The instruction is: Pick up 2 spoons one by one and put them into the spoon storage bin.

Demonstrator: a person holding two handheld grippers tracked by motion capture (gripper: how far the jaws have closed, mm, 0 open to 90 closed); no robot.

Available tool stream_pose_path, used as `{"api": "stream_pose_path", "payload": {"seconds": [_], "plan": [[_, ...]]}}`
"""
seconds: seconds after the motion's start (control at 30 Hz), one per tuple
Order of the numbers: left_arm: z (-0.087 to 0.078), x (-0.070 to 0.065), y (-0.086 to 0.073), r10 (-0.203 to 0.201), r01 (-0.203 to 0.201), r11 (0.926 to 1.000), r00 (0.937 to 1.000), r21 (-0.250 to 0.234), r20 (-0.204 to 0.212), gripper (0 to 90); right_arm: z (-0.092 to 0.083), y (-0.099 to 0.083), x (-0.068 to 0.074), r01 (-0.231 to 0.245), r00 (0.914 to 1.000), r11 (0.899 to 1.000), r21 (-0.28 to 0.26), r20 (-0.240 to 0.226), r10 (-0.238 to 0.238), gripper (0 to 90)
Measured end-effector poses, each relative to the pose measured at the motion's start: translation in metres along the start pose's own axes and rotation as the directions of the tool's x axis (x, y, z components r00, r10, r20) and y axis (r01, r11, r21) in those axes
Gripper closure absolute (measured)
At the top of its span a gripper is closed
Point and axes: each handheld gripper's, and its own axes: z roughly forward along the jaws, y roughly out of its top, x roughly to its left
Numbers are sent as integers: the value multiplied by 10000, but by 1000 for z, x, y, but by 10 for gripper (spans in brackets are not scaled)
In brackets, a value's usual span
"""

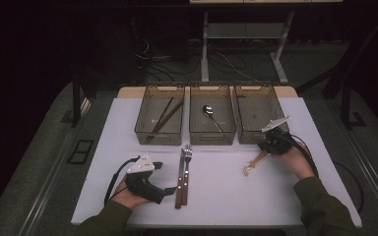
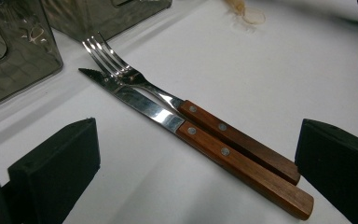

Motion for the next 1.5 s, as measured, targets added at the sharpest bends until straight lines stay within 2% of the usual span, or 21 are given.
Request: {"api": "stream_pose_path", "payload": {"seconds": [0.3, 0.5, 0.63, 0.73, 0.83, 0.9, 1.0, 1.17, 1.4, 1.5], "plan": [[0, 0, 0, 11, -11, 10000, 10000, 12, -4, 0, -12, -7, 3, 190, 9998, 9998, 89, 111, -191, 900], [0, -1, 0, 15, -15, 10000, 10000, -4, -10, 0, -22, -15, 3, 149, 9998, 9998, -122, 96, -148, 900], [0, -1, 0, 44, -44, 10000, 10000, 8, -7, 0, -27, -19, 1, 125, 9999, 9990, -421, -93, -129, 900], [0, -1, 0, 34, -34, 10000, 10000, 3, -16, 0, -31, -19, 4, 303, 9987, 9972, -680, -386, -329, 897], [0, -1, 0, 33, -33, 10000, 10000, 1, -13, 0, -35, -19, 10, 613, 9954, 9944, -866, -684, -674, 815], [0, -1, 0, 40, -40, 10000, 10000, 16, -8, 0, -37, -21, 15, 908, 9902, 9910, -984, -973, -1004, 765], [0, -1, 0, 39, -39, 10000, 10000, 19, -6, 0, -39, -23, 22, 1334, 9779, 9857, -1026, -1481, -1478, 701], [0, -1, 0, 30, -30, 10000, 10000, 36, -28, 0, -42, -28, 31, 1865, 9581, 9762, -1107, -1996, -2056, 603], [0, -1, 0, 43, -43, 10000, 10000, 46, -17, 0, -39, -32, 40, 3051, 9243, 9470, -1005, -2083, -3199, 492], [0, -1, 0, 45, -45, 10000, 10000, 36, -18, 0, -37, -31, 43, 3416, 9138, 9356, -886, -2015, -3527, 464]]}}
